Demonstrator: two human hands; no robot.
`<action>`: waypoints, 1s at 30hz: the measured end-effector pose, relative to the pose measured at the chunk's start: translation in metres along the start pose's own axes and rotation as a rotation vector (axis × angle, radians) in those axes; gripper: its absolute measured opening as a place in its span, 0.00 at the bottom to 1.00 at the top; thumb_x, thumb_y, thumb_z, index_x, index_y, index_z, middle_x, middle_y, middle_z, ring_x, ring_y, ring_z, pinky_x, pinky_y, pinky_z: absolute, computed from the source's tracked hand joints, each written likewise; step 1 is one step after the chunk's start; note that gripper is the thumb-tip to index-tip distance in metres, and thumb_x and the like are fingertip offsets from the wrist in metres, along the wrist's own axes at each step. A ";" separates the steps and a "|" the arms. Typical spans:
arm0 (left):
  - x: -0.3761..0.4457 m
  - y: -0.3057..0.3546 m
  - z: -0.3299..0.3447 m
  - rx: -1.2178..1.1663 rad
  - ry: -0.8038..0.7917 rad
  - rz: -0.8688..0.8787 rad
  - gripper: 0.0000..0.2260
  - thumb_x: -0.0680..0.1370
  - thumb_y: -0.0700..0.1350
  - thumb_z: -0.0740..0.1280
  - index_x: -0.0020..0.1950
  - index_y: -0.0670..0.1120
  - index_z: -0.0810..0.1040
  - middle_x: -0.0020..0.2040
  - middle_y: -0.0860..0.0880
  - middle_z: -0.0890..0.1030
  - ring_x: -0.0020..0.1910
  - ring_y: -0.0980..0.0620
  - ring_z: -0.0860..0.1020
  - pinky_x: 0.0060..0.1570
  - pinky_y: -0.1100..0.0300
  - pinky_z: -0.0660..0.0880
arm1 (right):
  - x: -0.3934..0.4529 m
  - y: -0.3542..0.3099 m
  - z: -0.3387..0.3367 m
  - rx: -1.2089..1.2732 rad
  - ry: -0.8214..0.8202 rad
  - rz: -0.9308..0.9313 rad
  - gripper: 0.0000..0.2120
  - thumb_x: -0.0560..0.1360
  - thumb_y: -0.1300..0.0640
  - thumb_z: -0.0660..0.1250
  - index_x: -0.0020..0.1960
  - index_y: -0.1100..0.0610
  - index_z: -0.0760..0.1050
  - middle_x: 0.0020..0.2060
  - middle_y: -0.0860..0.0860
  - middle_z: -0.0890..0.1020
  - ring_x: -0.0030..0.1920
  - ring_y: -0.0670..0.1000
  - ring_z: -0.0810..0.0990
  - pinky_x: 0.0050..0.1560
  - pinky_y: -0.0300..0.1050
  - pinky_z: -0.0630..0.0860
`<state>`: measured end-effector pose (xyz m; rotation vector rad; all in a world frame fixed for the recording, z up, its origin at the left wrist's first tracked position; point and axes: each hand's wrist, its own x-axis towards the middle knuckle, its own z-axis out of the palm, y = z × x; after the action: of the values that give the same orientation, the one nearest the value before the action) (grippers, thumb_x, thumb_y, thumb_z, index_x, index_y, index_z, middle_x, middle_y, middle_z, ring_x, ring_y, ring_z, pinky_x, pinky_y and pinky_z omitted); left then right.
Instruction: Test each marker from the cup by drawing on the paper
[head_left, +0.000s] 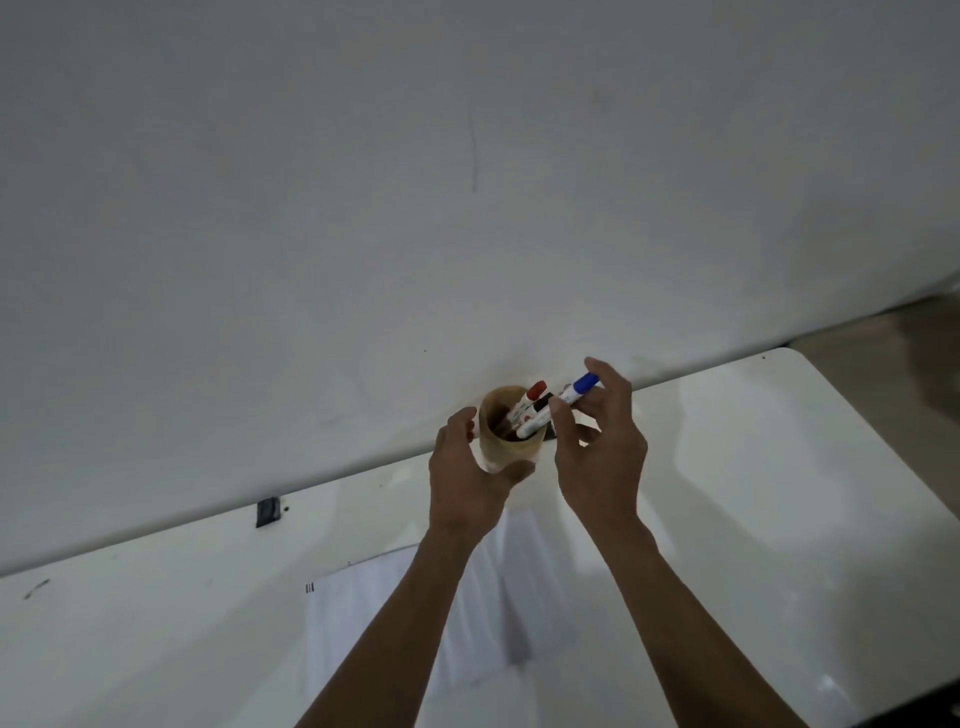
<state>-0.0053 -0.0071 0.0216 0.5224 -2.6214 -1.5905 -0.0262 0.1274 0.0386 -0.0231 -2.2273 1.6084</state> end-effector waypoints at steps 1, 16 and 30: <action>0.001 0.001 0.004 -0.017 0.006 0.015 0.37 0.64 0.48 0.83 0.69 0.51 0.70 0.64 0.53 0.77 0.58 0.57 0.75 0.58 0.54 0.78 | -0.001 0.004 0.002 -0.002 0.004 -0.009 0.19 0.79 0.62 0.72 0.68 0.54 0.74 0.53 0.50 0.84 0.53 0.43 0.83 0.47 0.34 0.82; 0.003 -0.002 0.020 -0.156 0.098 0.043 0.29 0.67 0.47 0.81 0.65 0.53 0.73 0.57 0.64 0.78 0.57 0.68 0.77 0.59 0.56 0.79 | -0.002 0.024 0.016 -0.022 -0.050 0.233 0.26 0.71 0.64 0.79 0.66 0.55 0.75 0.45 0.43 0.83 0.47 0.33 0.82 0.47 0.35 0.82; 0.005 -0.008 0.022 -0.119 0.089 0.009 0.33 0.67 0.47 0.81 0.68 0.50 0.72 0.63 0.54 0.79 0.61 0.54 0.78 0.62 0.47 0.78 | -0.001 0.027 0.005 0.000 -0.096 0.192 0.25 0.71 0.62 0.80 0.65 0.56 0.76 0.46 0.47 0.85 0.48 0.33 0.82 0.45 0.27 0.77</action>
<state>-0.0122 0.0064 0.0033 0.5602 -2.4446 -1.6663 -0.0329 0.1321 0.0119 -0.1688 -2.3593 1.7427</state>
